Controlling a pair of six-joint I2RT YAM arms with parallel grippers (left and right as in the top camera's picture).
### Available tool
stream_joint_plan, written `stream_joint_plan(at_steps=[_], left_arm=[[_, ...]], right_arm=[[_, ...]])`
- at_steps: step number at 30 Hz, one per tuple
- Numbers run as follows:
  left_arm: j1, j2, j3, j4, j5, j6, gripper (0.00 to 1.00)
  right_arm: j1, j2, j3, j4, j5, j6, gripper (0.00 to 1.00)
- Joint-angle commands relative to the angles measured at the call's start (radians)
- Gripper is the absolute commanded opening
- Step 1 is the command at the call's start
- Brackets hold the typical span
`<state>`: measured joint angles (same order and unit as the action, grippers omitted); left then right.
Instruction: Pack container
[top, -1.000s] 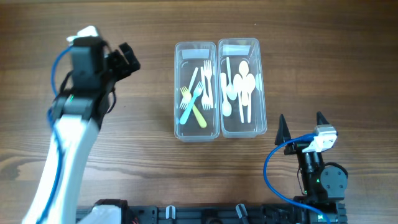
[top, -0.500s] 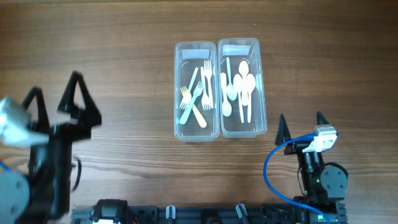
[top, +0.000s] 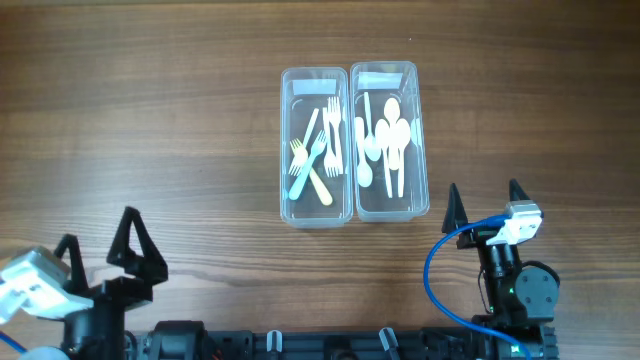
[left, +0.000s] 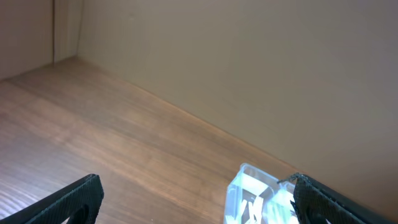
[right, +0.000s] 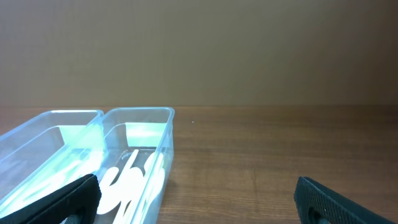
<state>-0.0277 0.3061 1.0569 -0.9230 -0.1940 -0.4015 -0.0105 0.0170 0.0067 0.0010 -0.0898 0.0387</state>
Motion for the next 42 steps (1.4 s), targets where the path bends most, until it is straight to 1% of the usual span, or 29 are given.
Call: stream_joint_plan(at_steps=[1, 2, 8, 16, 22, 27, 38, 42], left_arm=[[0.016, -0.093, -0.135, 0.039, -0.013, 0.011, 1.0], [0.02, -0.146, -0.248, 0.103, -0.013, 0.011, 1.0], [0.058, -0.182, -0.46, 0.231, -0.009, 0.012, 1.0], [0.073, -0.252, -0.711, 0.449, 0.071, 0.011, 1.0], [0.076, -0.295, -0.824, 0.581, 0.07, 0.012, 1.0], [0.08, -0.303, -0.892, 0.644, 0.07, 0.011, 1.0], [0.08, -0.303, -0.993, 0.72, 0.071, 0.011, 1.0], [0.08, -0.303, -0.995, 0.729, 0.071, 0.012, 1.0]], right_arm=[[-0.004, -0.013, -0.002, 0.007, -0.016, -0.013, 1.0], [-0.004, -0.013, -0.002, 0.007, -0.016, -0.012, 1.0], [-0.004, -0.013, -0.002, 0.007, -0.016, -0.013, 1.0], [-0.004, -0.013, -0.002, 0.007, -0.016, -0.013, 1.0], [-0.004, -0.013, -0.002, 0.007, -0.016, -0.012, 1.0], [-0.004, -0.013, -0.002, 0.007, -0.016, -0.012, 1.0], [-0.004, -0.013, -0.002, 0.007, -0.016, -0.012, 1.0], [-0.004, -0.013, -0.002, 0.007, -0.016, -0.012, 1.0]])
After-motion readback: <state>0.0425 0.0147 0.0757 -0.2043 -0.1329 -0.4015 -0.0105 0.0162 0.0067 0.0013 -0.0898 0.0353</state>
